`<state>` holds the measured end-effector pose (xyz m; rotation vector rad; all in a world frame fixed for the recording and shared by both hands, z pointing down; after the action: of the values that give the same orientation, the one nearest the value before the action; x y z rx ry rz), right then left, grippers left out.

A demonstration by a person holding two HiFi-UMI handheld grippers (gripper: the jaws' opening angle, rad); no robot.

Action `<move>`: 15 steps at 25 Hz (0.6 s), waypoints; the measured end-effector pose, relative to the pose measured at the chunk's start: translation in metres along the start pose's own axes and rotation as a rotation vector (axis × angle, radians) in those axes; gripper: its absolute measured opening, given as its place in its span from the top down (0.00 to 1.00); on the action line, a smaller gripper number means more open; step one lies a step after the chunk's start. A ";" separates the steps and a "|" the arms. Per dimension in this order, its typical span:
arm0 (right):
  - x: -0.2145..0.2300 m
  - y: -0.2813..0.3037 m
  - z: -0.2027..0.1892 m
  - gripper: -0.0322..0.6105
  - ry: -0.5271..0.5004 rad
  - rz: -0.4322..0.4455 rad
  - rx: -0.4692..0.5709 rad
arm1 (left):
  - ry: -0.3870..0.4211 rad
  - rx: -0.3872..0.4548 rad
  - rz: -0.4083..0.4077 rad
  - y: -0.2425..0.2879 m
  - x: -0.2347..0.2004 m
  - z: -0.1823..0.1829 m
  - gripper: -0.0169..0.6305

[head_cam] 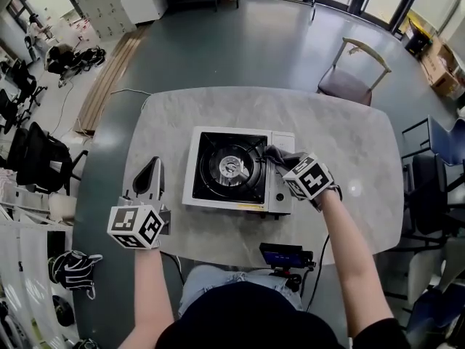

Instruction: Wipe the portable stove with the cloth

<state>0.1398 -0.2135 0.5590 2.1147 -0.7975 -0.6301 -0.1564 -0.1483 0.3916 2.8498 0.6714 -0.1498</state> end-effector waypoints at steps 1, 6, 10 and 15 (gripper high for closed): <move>-0.002 -0.002 -0.001 0.85 0.002 0.002 -0.003 | -0.001 0.001 0.000 0.000 0.003 0.000 0.96; -0.013 -0.009 -0.007 0.85 0.008 0.000 -0.009 | -0.005 -0.001 -0.008 -0.004 0.019 -0.008 0.96; -0.023 -0.017 -0.013 0.85 0.002 -0.014 0.002 | -0.013 -0.010 -0.018 -0.008 0.028 -0.018 0.96; -0.030 -0.023 -0.018 0.85 0.016 -0.042 0.027 | -0.019 -0.021 -0.035 -0.010 0.033 -0.029 0.96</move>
<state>0.1387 -0.1719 0.5562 2.1635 -0.7584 -0.6270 -0.1302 -0.1189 0.4132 2.8143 0.7147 -0.1736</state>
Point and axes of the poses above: the fingertips, and each gripper's own axes: y forward along the fingers, x to its right, z out of its top, the point moved 1 cm from there along -y, backward along the fingers, and after that the axes turned 15 degrees about -z, right-handed, at the moved point
